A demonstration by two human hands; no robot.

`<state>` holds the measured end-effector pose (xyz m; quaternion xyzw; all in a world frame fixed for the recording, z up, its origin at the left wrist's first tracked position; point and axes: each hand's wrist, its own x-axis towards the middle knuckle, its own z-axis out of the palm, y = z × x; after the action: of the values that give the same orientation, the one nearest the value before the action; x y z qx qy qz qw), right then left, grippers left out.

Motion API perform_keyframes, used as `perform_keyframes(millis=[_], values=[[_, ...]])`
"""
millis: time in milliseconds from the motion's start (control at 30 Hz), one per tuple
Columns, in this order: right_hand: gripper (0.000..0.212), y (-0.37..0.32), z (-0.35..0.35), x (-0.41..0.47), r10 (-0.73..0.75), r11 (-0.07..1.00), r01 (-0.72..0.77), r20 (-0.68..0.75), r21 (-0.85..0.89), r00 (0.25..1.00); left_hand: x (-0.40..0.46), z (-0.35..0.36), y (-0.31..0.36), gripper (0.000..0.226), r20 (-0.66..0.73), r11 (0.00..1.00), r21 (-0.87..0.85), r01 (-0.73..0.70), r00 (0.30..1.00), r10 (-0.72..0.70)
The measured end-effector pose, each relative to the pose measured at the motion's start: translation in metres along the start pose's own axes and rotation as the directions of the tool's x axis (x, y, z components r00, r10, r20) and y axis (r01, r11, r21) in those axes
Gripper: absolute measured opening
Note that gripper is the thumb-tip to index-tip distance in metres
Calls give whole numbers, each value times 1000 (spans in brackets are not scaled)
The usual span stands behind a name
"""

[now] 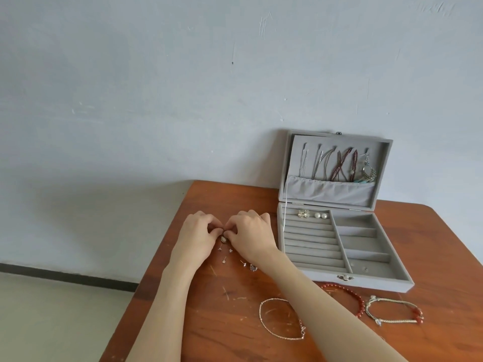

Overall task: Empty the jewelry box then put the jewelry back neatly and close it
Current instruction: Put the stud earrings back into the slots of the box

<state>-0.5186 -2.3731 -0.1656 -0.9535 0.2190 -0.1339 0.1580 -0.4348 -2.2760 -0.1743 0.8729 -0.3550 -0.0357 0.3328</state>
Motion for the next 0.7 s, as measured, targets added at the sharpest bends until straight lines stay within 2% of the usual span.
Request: perform_keyframes(millis=[167,300,433,567,700], values=[[15,6,-12,-7,8,995,-4,-40,99,999,-1,1,4,7,-39,1000,-30,-9,999,8],[7,21,-42,-22,34,956,-2,-104,293,994,-7,2,21,11,-85,983,-176,-50,996,36],[8,50,-80,-39,70,933,-21,-125,359,990,-17,1,42,8,-93,959,-280,-52,995,27],[10,81,-109,-60,126,921,-85,-83,380,989,-26,1,73,9,46,926,-376,-20,998,41],[9,105,-120,-76,154,915,-155,32,373,988,-29,13,111,8,151,938,-344,-45,983,103]])
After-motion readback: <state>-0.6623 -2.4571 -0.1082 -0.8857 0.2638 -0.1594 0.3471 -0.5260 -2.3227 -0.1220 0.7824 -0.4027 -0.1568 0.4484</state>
